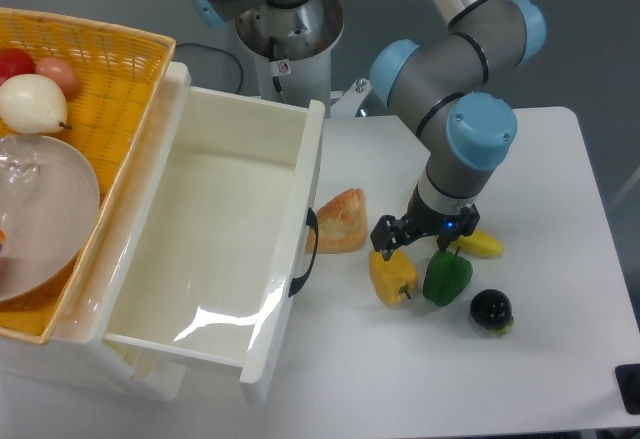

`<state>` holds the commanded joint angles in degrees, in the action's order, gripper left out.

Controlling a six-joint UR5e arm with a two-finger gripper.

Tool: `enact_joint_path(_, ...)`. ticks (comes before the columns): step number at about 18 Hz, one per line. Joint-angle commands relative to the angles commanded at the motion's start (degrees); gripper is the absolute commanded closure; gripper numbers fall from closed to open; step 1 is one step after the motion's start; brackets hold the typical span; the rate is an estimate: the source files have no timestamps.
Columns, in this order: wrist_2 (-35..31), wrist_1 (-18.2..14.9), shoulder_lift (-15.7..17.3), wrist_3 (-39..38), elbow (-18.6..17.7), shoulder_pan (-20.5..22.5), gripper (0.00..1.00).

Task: Pick up the yellow pepper
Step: 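Move the open gripper down over the yellow bell pepper, then lower the gripper around the yellow pepper and close on it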

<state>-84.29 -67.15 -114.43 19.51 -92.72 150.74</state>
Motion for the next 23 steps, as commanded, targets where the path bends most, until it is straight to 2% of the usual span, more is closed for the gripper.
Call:
enact_joint_path(3, 0.00, 0.18, -2.55, -1.31, 0.53, -1.93, 0.00)
enact_joint_path(7, -0.09, 1.14, -3.96, -2.46, 1.23, -2.55, 0.00)
enact_joint_path(17, -0.09, 1.67, -6.07, -2.11, 3.08, -2.55, 0.00)
enact_joint_path(23, -0.09, 2.90, -6.86, -2.02, 2.64, -2.81, 0.00)
